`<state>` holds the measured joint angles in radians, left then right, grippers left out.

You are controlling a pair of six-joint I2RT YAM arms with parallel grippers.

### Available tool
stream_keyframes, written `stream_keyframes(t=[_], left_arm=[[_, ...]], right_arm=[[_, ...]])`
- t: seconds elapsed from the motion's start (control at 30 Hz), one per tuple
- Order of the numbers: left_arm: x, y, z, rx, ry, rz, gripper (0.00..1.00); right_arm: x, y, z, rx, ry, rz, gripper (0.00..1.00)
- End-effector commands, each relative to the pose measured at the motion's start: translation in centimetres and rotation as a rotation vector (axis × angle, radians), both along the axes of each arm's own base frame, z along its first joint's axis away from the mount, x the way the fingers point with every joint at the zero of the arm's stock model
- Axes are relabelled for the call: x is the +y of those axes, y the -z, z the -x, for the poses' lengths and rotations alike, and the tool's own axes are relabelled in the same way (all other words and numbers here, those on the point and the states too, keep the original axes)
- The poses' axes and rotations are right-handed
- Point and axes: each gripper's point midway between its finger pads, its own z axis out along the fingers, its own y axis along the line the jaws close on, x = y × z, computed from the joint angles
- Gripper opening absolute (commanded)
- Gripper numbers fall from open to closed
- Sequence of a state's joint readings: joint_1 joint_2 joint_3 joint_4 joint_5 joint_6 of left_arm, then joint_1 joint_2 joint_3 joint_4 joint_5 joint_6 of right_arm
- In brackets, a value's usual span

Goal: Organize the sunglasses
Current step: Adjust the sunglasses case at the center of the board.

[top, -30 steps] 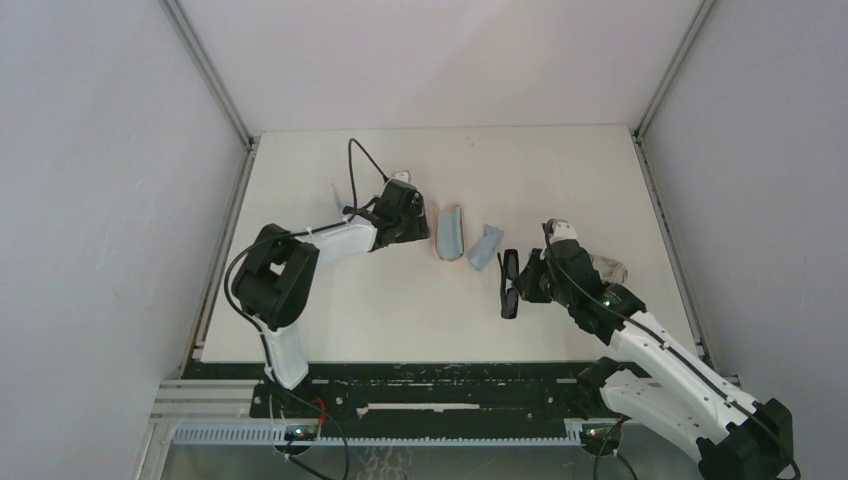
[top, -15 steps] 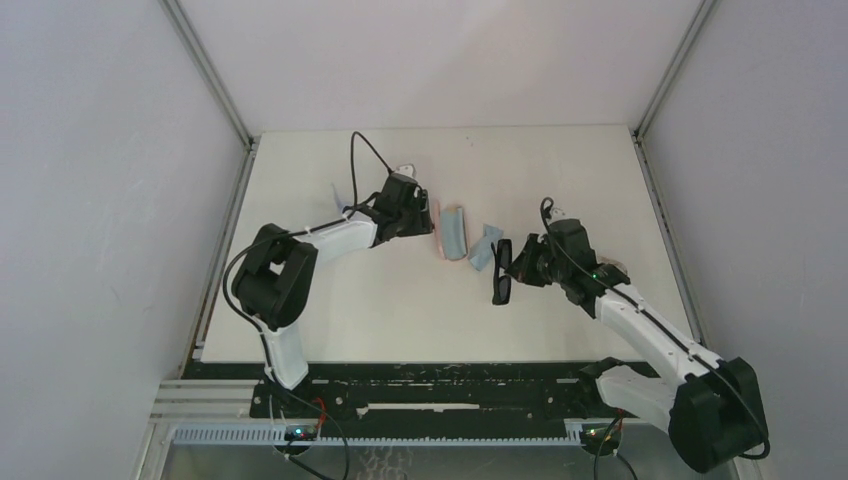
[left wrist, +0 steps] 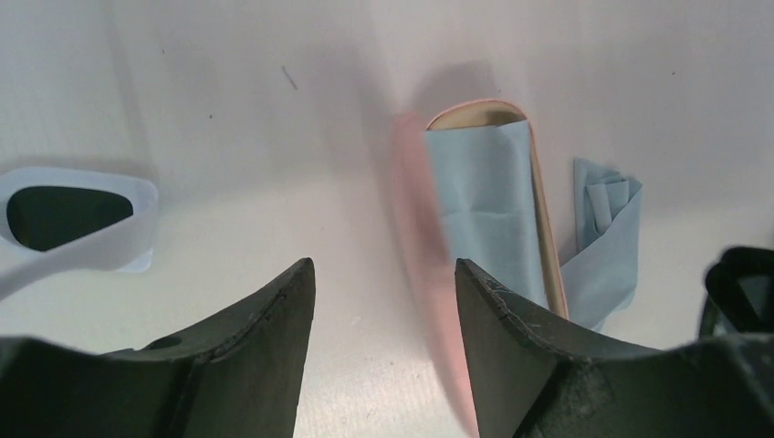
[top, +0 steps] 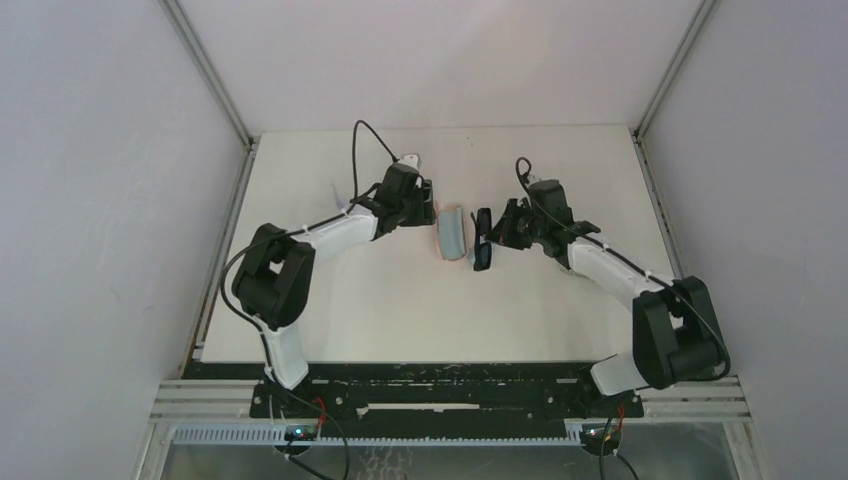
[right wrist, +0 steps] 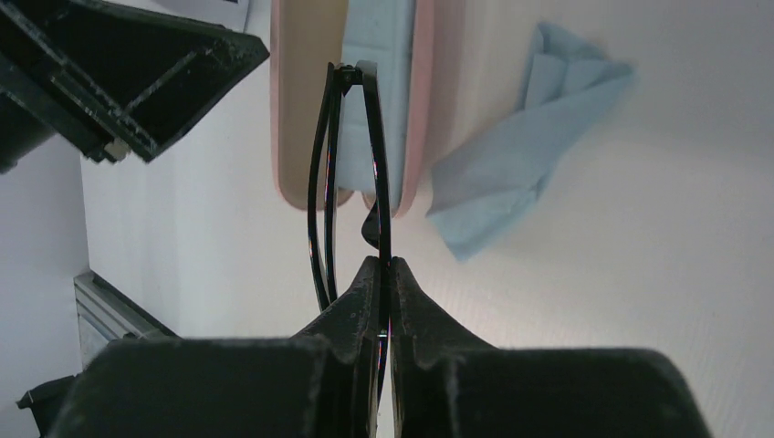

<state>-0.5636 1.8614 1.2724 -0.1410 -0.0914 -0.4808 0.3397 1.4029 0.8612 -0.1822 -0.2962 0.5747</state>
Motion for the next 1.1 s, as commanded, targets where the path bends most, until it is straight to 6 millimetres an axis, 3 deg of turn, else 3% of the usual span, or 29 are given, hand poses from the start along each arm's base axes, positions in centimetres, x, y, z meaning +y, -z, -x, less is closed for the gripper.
stream_keyframes(t=[0.0,0.27,0.53,0.8,1.07], left_arm=[[-1.2,-2.7,-1.7,-0.068,0.046,0.01,0.63],[-1.6,-2.1,-1.8,-0.057,0.069,0.005,0.63],[0.4,-3.8,-0.9,-0.102,-0.015,0.045,0.62],[4.9,-1.2,0.0,-0.031,-0.167,0.032,0.57],[5.8,0.9,0.7,0.025,-0.203,-0.001,0.54]], right_arm=[[1.1,-2.0,-3.7,-0.09,-0.033,-0.044,0.0],[2.2,-1.4,-6.3,-0.069,-0.053,-0.066,0.0],[1.0,-1.6,-6.5,-0.092,-0.009,-0.004,0.0],[0.2,-1.7,-5.6,-0.101,0.0,0.028,0.0],[-0.2,-1.7,-5.2,-0.102,-0.006,0.046,0.0]])
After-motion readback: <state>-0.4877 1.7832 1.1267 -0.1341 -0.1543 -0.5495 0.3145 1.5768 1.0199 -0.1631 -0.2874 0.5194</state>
